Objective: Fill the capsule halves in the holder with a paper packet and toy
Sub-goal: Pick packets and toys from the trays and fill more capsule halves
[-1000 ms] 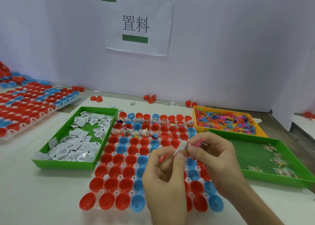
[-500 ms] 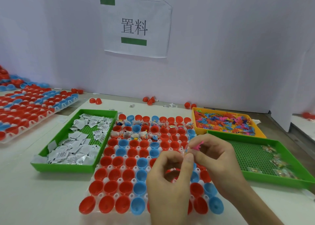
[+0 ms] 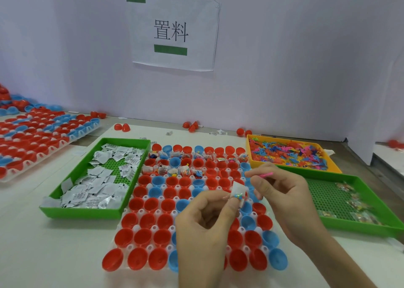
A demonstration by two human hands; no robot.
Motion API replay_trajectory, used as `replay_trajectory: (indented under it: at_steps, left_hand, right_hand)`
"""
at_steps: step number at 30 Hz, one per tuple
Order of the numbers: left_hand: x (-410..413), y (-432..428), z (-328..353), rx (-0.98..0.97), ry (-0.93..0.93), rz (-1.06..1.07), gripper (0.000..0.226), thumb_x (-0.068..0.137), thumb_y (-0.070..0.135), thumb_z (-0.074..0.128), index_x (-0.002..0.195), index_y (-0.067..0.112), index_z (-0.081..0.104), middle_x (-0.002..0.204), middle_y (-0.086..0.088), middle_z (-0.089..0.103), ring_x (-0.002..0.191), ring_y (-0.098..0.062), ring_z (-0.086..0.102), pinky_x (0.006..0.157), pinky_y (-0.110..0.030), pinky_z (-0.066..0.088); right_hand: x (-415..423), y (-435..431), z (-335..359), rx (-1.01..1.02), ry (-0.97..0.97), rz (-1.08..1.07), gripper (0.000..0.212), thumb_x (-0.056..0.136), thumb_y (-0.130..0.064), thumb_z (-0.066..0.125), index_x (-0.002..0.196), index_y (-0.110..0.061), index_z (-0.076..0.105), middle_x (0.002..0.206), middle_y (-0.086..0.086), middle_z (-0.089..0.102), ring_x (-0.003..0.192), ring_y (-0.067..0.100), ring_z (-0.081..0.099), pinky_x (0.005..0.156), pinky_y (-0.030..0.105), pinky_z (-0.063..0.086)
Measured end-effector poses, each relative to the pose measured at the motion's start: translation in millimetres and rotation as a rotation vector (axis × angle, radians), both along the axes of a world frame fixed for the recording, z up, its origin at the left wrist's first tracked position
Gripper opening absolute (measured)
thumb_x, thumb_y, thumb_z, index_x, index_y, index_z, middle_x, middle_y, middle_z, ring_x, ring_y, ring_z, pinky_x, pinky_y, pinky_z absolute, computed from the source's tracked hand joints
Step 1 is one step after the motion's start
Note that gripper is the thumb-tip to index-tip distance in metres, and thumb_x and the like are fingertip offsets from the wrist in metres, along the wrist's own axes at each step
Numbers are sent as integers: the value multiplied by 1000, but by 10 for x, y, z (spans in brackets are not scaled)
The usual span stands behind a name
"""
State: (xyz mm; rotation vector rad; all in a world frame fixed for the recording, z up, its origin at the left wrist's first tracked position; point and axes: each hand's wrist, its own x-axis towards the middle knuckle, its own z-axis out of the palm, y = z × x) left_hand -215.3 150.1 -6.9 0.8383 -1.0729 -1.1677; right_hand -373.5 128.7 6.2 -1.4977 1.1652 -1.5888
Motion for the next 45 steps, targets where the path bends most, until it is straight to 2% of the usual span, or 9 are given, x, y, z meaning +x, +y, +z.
replay_trajectory:
  at_steps: [2, 8, 13, 17, 22, 27, 33, 37, 45]
  left_hand:
    - [7, 5, -3, -18, -28, -35, 20, 60, 35, 77, 79, 28, 77, 72, -6, 76, 72, -23, 74, 64, -19, 57]
    - [20, 5, -15, -71, -113, -116, 16, 65, 34, 76, 81, 31, 76, 74, -3, 76, 74, -21, 73, 65, -19, 56]
    - [65, -5, -13, -87, -106, -96, 14, 67, 30, 77, 81, 29, 77, 74, -4, 75, 73, -19, 72, 64, -17, 55]
    - [88, -18, -33, -91, -139, -87, 17, 67, 31, 77, 84, 32, 77, 76, 0, 76, 76, -17, 73, 66, -19, 57]
    - [102, -25, -60, -123, -211, -74, 12, 72, 28, 78, 82, 35, 77, 76, 4, 76, 78, -20, 73, 68, -22, 58]
    - [109, -26, -84, -141, -314, -51, 23, 78, 13, 81, 83, 35, 75, 74, 10, 74, 75, -13, 72, 68, -19, 57]
    - [107, -13, -82, -80, -288, -2, 22, 76, 14, 83, 90, 27, 73, 70, 5, 75, 67, -8, 70, 64, -13, 53]
    - [122, -19, -89, -70, -304, -11, 17, 76, 14, 83, 79, 29, 78, 73, 6, 75, 72, -12, 72, 65, -18, 56]
    - [153, -26, -98, -72, -338, 35, 15, 75, 14, 83, 80, 27, 77, 74, 10, 75, 74, -11, 72, 69, -23, 59]
  right_hand:
    - [6, 7, 7, 67, 72, 16, 16, 75, -37, 71, 87, -31, 80, 76, -4, 72, 67, 12, 64, 76, 26, 58]
    - [32, 4, 0, 226, 48, 187, 26, 85, -26, 62, 105, -27, 79, 107, -4, 76, 102, 9, 71, 79, 15, 54]
    - [21, 10, -11, 261, 23, 320, 31, 99, -32, 52, 116, -20, 75, 115, 0, 70, 114, 20, 66, 90, 30, 55]
    - [38, 18, 2, 230, 79, 301, 28, 94, -34, 58, 110, -22, 77, 108, -1, 74, 105, 17, 70, 84, 23, 55]
    - [27, 2, 7, 211, -42, 241, 32, 75, -47, 82, 85, -17, 77, 76, 3, 71, 65, 13, 67, 59, 22, 55]
    - [18, 29, 25, 204, 0, 243, 25, 77, -41, 74, 75, -16, 77, 67, 3, 69, 58, 10, 63, 56, 18, 52]
    - [4, 36, 35, 214, 59, 291, 27, 87, -38, 66, 80, -15, 78, 77, 8, 72, 62, 11, 64, 59, 18, 52]
    - [-24, 54, 62, 227, 103, 365, 32, 78, -50, 78, 87, -19, 79, 83, 5, 74, 70, 11, 68, 65, 19, 54]
    - [-8, 60, 30, 103, 183, 343, 16, 74, -21, 84, 90, -20, 81, 100, 6, 74, 95, 23, 72, 79, 28, 58]
